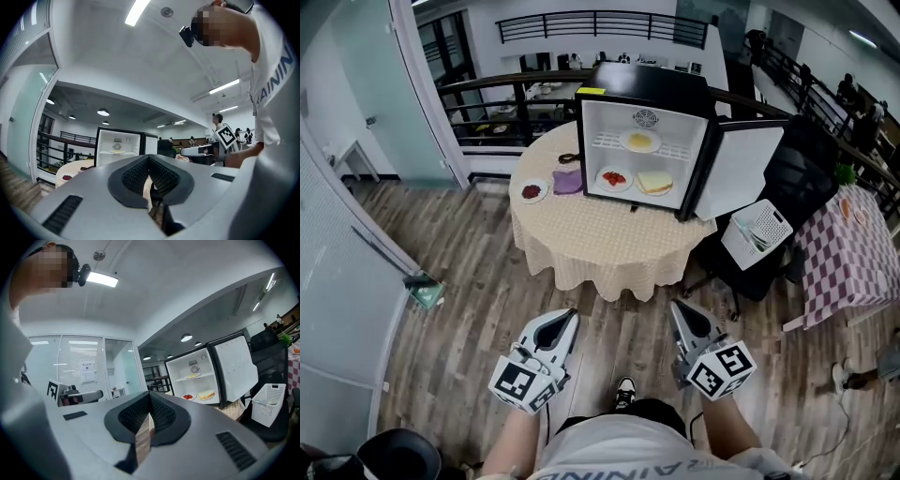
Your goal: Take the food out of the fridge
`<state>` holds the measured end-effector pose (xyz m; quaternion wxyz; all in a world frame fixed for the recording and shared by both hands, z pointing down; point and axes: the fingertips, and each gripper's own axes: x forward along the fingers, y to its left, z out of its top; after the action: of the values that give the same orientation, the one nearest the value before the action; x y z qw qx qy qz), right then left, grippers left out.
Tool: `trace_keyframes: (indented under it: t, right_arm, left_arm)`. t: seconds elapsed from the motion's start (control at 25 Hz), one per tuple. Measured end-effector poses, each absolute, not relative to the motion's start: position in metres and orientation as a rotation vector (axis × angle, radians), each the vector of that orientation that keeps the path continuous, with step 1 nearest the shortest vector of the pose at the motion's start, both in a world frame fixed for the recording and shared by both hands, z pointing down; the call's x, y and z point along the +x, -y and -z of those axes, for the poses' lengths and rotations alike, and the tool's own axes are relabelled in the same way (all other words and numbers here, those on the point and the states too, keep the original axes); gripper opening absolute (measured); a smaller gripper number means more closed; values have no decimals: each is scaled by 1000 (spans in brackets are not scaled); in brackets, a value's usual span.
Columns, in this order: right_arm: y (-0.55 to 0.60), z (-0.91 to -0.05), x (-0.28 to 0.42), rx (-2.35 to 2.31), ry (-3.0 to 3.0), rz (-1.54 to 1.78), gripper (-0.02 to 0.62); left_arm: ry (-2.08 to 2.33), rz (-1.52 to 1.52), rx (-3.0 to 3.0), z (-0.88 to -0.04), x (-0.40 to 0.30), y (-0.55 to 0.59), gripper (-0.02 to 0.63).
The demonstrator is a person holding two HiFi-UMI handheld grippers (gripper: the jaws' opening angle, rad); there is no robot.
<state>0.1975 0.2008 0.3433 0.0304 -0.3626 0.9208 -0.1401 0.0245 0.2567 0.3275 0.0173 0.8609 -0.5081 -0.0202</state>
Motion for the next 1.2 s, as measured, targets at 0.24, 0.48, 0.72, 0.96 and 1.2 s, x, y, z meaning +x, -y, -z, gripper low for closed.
trace_keyframes:
  t: [0.24,0.48,0.72,0.96,1.2]
  right_arm:
    - [-135,-350,219,-1126,-2821,477,18]
    - [-93,-359,224,-1151,-2797,513,18]
    - [-60,-364,204,-1205,-2792,513,18]
    - [-22,-362,170,-1338,-2728,506,18]
    - [9,-360,115,-1412,-2679,507,18]
  left_arm:
    - [1546,23,2701,-330,49,-193,6]
    - [1509,6,2700,-340,55,-149,6]
    - [1451,29,2746,-343,39,-109,6]
    - [1351,34,2817,-344,1,-59,6]
    - [1271,42,2847,-341,-53,-23,6]
